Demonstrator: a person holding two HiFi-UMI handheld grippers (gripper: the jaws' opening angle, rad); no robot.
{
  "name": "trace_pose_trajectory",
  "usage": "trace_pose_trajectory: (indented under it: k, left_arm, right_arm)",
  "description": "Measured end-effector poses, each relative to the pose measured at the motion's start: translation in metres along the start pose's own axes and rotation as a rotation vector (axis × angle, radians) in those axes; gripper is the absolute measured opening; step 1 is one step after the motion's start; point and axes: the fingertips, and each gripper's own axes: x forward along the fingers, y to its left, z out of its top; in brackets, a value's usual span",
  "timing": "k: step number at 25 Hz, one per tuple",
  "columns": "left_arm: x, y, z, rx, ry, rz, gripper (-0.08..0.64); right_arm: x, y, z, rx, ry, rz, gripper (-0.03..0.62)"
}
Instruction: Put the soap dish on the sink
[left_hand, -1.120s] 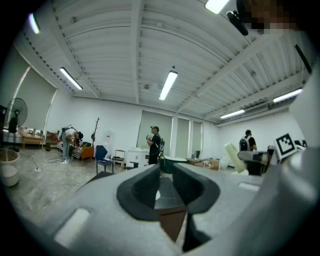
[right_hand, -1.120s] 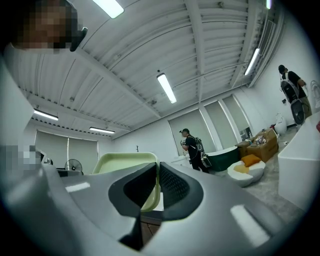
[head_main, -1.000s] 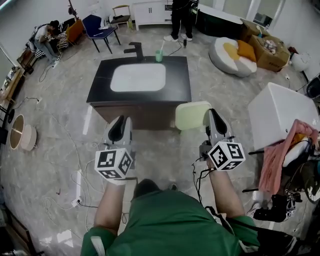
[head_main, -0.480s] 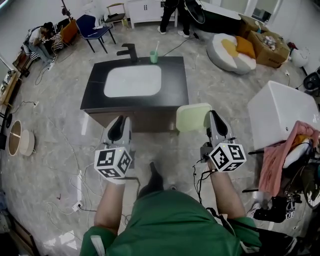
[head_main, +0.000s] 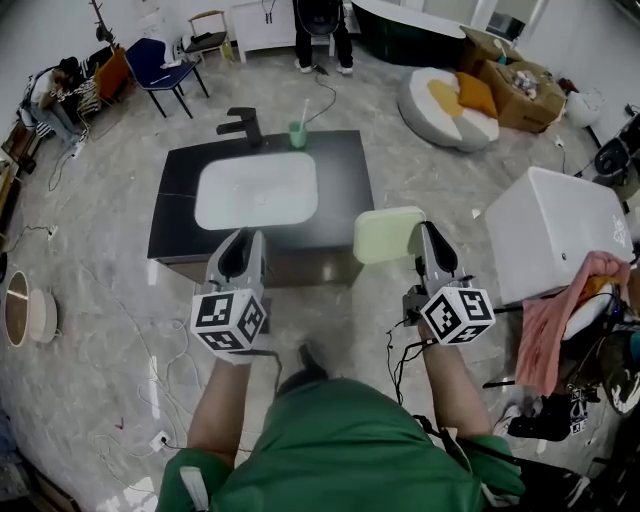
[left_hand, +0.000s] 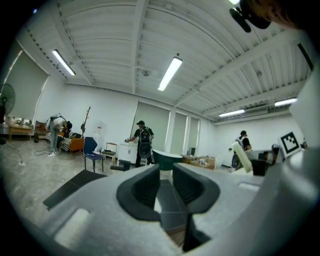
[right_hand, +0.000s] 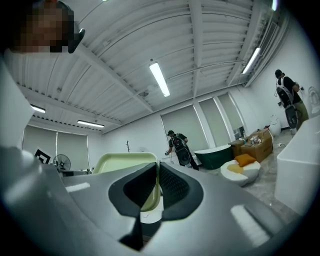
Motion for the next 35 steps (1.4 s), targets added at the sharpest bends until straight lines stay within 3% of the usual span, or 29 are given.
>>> trace_pose_trajectory:
  k: [13,22,31,35]
  left_arm:
    - [0.075,0.089,-0.009,-0.095,0.028,-0.054,0.074]
    - [0.111,0.102,-0.014,-0.099,0.049,-0.051,0.074]
    - [0.163,0.119,0.032,-0.032,-0.014,0.021,0.074]
    - [0.205,0.118,0.037,-0.023,-0.009,0.043,0.074]
  right_arm:
    - [0.094,0.012,-0.023,0.01,0.056,-0.074,0.02]
    - [0.132,-0.01,-0.031,0.037,0.076,-0.083,0.02]
    - [0.218,-0.027,-0.01,0.077,0.037,0.038,0.02]
    - [0.259,-0.055,-0.009,0.087,0.049,0.06,0.02]
